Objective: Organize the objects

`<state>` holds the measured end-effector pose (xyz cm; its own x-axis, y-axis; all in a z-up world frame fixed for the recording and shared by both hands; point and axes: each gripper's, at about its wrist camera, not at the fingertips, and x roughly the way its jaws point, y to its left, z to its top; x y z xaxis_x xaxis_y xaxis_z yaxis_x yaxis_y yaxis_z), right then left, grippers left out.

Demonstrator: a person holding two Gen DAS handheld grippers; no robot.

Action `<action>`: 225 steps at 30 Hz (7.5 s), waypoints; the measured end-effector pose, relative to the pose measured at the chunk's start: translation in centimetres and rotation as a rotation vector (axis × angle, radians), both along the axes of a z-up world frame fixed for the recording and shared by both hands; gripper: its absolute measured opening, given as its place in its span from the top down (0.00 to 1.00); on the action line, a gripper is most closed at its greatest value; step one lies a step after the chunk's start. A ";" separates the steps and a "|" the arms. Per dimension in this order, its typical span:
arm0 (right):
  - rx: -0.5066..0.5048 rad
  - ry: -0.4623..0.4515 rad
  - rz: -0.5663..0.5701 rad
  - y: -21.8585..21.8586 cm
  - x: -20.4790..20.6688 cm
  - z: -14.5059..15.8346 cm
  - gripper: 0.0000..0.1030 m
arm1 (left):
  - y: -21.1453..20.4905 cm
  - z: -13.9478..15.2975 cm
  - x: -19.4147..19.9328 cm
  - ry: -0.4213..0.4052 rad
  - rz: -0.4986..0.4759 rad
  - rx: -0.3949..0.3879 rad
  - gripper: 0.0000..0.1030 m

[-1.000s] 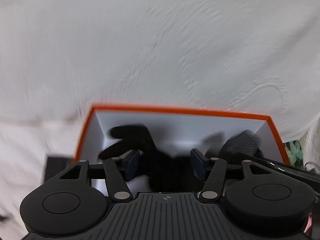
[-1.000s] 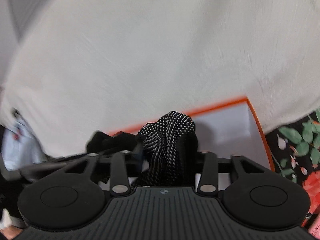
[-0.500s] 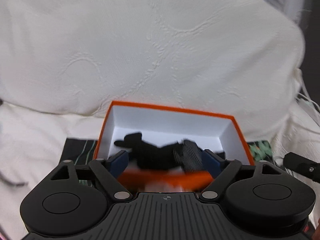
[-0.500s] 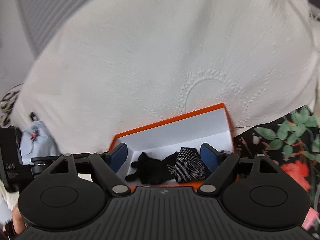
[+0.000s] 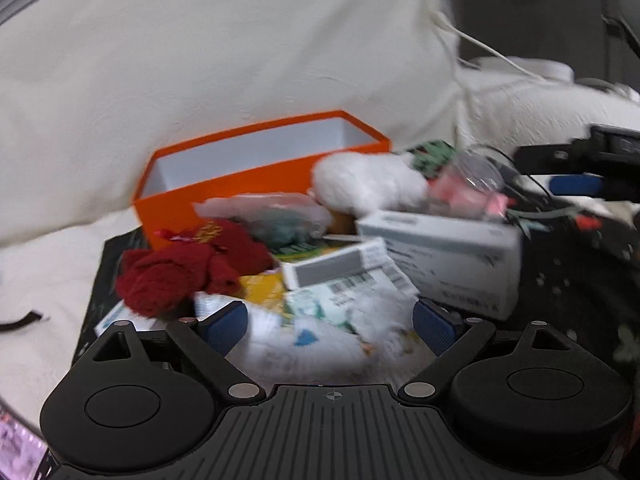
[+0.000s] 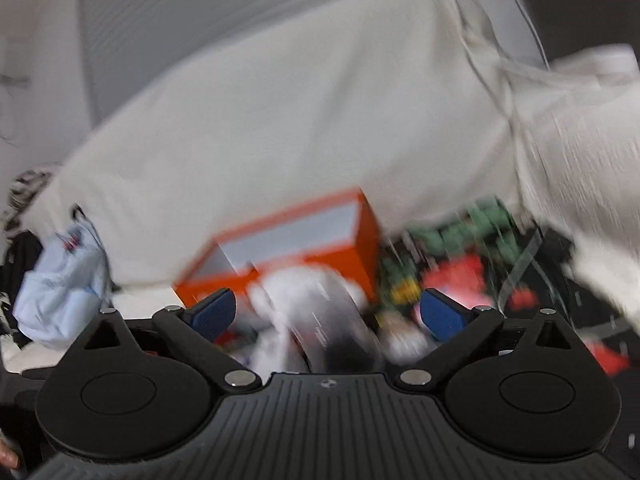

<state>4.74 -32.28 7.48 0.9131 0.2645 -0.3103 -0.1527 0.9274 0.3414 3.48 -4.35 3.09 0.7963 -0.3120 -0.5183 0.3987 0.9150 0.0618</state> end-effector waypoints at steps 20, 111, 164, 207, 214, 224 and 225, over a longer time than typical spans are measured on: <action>0.017 0.188 0.068 1.8 7.2 -4.6 0.16 | -1.5 -3.1 0.8 0.039 -0.086 0.095 0.00; 0.288 -0.017 0.025 -3.3 3.3 -1.5 0.40 | 3.6 6.6 2.4 -0.187 0.230 -0.122 0.19; 0.423 0.266 -0.025 -7.0 5.7 -4.5 0.09 | 4.6 1.4 2.7 0.093 0.240 -0.168 0.00; 0.139 0.296 -0.089 -13.5 8.1 -1.4 0.46 | -17.6 3.7 17.8 0.705 0.091 -0.471 0.00; 0.354 0.245 0.030 -14.2 5.6 -1.2 0.46 | -11.4 8.5 12.7 0.546 0.056 -0.540 0.00; 0.394 0.166 0.316 -4.3 0.6 2.3 0.46 | 3.9 10.5 0.9 0.290 0.278 -0.466 0.00; 0.378 0.167 0.344 -2.5 0.3 2.5 0.46 | 5.2 9.9 -0.2 0.279 0.311 -0.454 0.00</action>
<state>5.00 -34.78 9.98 0.7007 0.6608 -0.2692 -0.3410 0.6415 0.6871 3.32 0.88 13.04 0.7389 -0.3248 -0.5904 0.0536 0.9017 -0.4289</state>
